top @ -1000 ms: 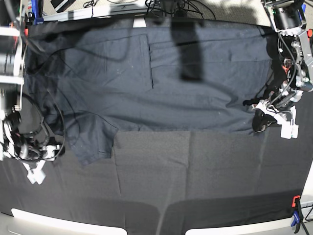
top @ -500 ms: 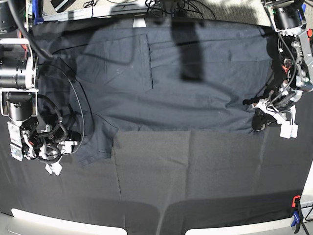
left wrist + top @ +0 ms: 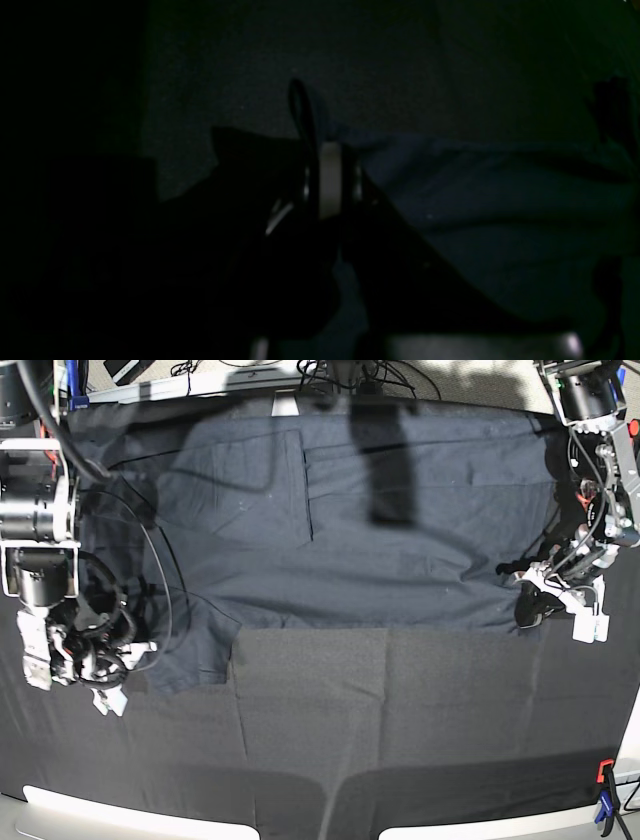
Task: Layout the t-shirt on the table in an organized manner, then fold the t-shirt properly
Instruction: 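Reposition the right gripper along the shirt's side edge while the left holds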
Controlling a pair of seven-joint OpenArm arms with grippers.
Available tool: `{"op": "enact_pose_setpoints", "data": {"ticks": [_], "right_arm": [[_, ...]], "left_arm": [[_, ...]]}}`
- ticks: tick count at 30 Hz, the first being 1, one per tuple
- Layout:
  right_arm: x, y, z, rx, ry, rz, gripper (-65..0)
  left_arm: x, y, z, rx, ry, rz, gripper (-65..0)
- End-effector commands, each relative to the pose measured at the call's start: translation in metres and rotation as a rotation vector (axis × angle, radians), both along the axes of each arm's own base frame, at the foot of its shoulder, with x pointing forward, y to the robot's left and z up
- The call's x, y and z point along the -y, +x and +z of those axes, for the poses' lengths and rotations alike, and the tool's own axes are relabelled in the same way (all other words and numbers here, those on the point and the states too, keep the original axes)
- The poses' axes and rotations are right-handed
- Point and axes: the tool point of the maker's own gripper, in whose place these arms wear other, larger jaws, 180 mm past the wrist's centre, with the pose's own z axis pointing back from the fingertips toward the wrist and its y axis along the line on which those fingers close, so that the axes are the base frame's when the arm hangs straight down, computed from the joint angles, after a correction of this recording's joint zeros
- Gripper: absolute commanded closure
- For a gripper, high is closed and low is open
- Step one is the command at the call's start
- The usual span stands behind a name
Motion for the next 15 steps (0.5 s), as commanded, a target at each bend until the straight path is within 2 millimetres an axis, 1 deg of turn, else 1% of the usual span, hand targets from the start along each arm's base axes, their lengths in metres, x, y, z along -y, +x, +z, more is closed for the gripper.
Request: {"op": "enact_pose_setpoints", "data": {"ticks": [1,3,5,8,11,15], "right_arm": [[0.005,0.025,0.033,0.110,0.020,-0.005,0.0],[0.008,0.029,0.044,0.153,0.043,-0.012,0.0],[0.012,0.027,0.049,0.189,0.039,-0.003,0.0],[0.017,0.020,0.055,0.267,0.010,0.034,0.0],[0.010,0.009,0.060,0.328,-0.010,0.100,0.0],[-0.009,-0.008,0.062,0.371,-0.019,0.177,0.0]], "left_arm": [[-0.006,0.011,0.026,0.088,0.001,0.011,0.0],[-0.006,0.009,0.036,0.132,0.008,0.016,0.0],[-0.004,0.003,0.045,0.167,0.027,0.011,0.0],[-0.003,-0.005,0.049,0.182,0.068,0.003,0.0],[-0.005,-0.007,0.047,0.175,0.069,0.014,0.0],[-0.006,-0.013,0.040,0.152,0.069,0.023,0.0]]}}
